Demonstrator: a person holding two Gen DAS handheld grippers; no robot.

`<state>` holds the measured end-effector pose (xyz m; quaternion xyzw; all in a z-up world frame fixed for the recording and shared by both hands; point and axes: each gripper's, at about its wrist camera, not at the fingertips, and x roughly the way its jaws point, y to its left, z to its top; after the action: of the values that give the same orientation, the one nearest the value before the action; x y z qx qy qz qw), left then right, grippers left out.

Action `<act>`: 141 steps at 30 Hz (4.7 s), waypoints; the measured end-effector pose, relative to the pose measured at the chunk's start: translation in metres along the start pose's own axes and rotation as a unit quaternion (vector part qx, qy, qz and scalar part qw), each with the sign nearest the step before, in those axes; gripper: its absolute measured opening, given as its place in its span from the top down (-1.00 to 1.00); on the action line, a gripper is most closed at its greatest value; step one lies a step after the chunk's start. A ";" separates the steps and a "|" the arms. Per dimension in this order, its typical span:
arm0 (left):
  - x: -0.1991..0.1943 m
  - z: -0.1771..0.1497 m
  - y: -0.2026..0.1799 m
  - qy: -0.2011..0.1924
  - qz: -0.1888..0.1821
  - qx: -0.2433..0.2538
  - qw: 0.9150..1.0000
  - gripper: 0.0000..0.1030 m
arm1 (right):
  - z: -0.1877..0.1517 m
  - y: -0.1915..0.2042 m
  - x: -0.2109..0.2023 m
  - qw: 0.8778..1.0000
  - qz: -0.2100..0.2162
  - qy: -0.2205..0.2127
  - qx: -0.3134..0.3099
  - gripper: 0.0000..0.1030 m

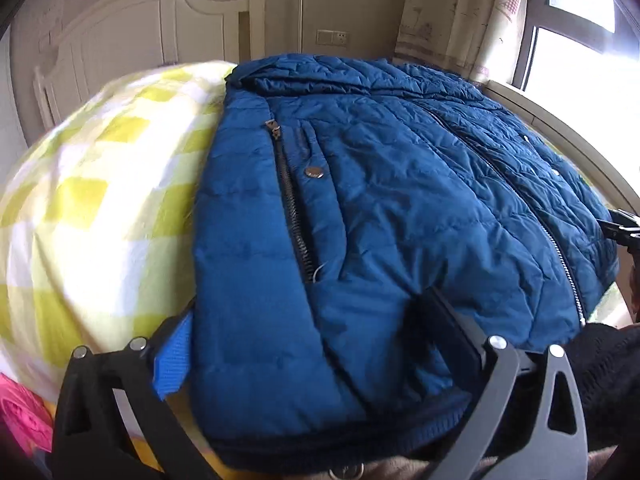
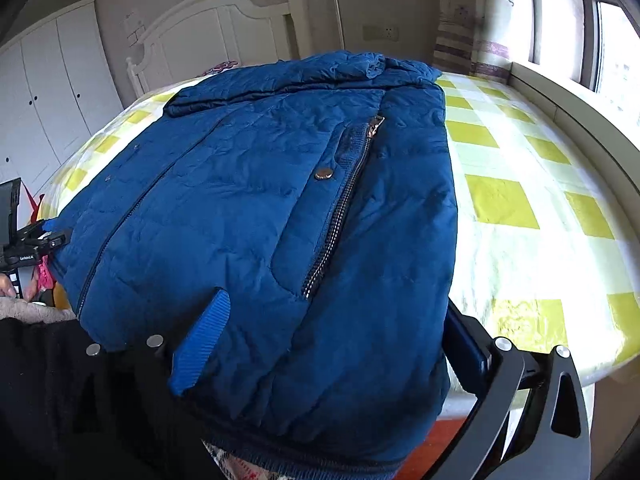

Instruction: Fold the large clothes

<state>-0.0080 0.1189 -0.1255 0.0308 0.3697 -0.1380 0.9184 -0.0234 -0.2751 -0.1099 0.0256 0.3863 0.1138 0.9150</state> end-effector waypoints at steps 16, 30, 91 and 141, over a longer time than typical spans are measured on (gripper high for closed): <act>0.006 0.019 0.018 -0.003 -0.047 -0.022 0.999 -0.12 | 0.005 -0.003 -0.003 0.996 0.083 -0.009 -0.005 -0.20; -0.128 0.026 0.060 -0.150 -0.235 -0.143 0.950 0.80 | -0.002 -0.011 -0.122 0.970 0.167 -0.153 0.091 0.70; 0.008 0.285 0.125 -0.122 -0.073 -0.174 0.974 0.87 | 0.278 -0.062 -0.002 0.991 0.014 -0.122 0.045 0.64; 0.237 0.269 -0.015 0.052 0.081 -0.050 0.994 -0.96 | 0.252 0.031 0.220 0.996 -0.050 0.071 -0.027 -0.64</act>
<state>0.3318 0.0070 -0.0927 0.0221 0.4191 -0.0429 0.9066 0.2991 -0.1841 -0.0833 -0.0266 0.4479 0.0798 0.8901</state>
